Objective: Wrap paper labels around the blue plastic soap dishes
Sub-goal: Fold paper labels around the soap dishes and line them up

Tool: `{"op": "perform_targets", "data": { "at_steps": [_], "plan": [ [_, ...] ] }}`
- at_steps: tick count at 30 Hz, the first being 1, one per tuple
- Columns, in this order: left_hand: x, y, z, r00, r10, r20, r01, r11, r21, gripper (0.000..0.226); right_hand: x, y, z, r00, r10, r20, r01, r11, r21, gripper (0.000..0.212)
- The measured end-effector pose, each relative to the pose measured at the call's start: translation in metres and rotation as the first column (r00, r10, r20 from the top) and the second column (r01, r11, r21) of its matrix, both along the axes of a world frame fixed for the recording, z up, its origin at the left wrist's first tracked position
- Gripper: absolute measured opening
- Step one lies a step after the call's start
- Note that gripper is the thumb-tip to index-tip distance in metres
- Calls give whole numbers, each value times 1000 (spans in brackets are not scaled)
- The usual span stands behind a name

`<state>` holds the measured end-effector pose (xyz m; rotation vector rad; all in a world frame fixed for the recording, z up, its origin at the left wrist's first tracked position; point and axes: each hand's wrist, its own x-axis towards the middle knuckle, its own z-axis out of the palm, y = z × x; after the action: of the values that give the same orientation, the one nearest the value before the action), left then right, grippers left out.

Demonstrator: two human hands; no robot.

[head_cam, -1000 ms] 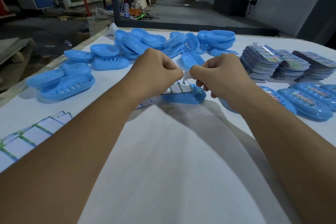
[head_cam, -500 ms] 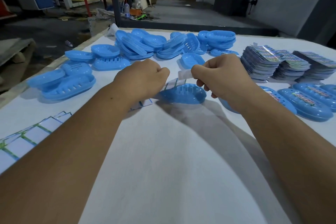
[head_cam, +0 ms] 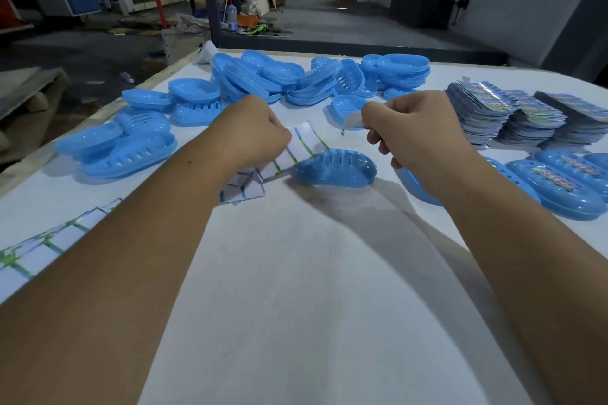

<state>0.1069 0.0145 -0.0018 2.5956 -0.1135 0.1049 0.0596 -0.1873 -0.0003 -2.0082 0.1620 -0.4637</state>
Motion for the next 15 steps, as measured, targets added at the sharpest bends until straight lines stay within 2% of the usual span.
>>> {"op": "perform_targets", "data": {
  "at_steps": [2, 6, 9, 11, 12, 14, 15],
  "plan": [
    [3, 7, 5, 994, 99, 42, -103, 989, 103, 29, 0, 0, -1, 1000, 8, -1, -8, 1000, -7, 26],
    [-1, 20, 11, 961, 247, 126, -277, 867, 414, 28, 2, 1, -2, 1000, 20, -13, -20, 999, -27, 27],
    [-3, 25, 12, 951, 279, 135, -308, 803, 511, 23, 3, 1, -4, 999, 29, -20, -30, 997, -65, 28],
    [-4, 23, 14, 958, 236, 165, -286, 849, 444, 11, 3, 2, -6, 999, 37, -19, -39, 993, -107, 29],
    [-5, 18, 14, 962, 197, 187, -252, 903, 348, 12, 3, 3, -7, 999, 42, -13, -43, 990, -136, 32],
    [-10, 3, 15, 971, 102, 216, -114, 993, 43, 14, 3, 5, -9, 999, 45, 12, -42, 981, -192, 37],
    [-14, -5, 14, 975, 48, 218, -22, 993, -118, 16, 2, 5, -10, 999, 41, 26, -34, 976, -216, 37]
  ]
}}
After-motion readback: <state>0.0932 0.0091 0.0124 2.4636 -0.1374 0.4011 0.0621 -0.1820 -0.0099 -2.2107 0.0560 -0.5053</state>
